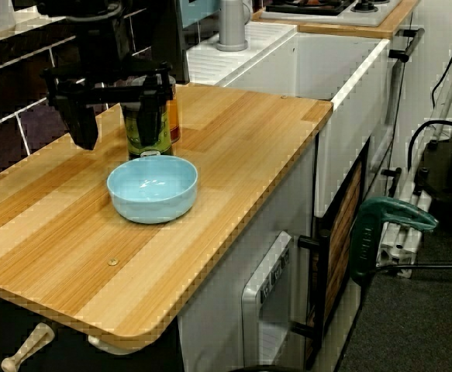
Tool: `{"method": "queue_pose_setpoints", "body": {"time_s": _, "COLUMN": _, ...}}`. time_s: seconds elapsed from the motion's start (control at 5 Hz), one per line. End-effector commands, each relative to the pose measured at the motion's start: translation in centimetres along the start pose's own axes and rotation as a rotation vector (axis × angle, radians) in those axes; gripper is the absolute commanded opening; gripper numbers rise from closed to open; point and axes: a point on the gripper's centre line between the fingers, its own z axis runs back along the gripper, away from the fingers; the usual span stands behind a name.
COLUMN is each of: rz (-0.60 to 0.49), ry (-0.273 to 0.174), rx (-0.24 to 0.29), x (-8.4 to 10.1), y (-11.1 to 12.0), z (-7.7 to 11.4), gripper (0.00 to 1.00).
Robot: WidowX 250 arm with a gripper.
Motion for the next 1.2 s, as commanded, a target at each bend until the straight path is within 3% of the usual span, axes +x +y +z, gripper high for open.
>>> {"method": "queue_pose_setpoints", "body": {"time_s": 0.0, "rz": 0.007, "ry": 0.007, "rx": 0.038, "x": 1.7, "y": 1.0, "z": 0.5, "gripper": 1.00}}
{"method": "queue_pose_setpoints", "body": {"time_s": 1.0, "rz": -0.077, "ry": 0.010, "rx": -0.020, "x": 5.5, "y": -4.3, "z": 0.2, "gripper": 1.00}}
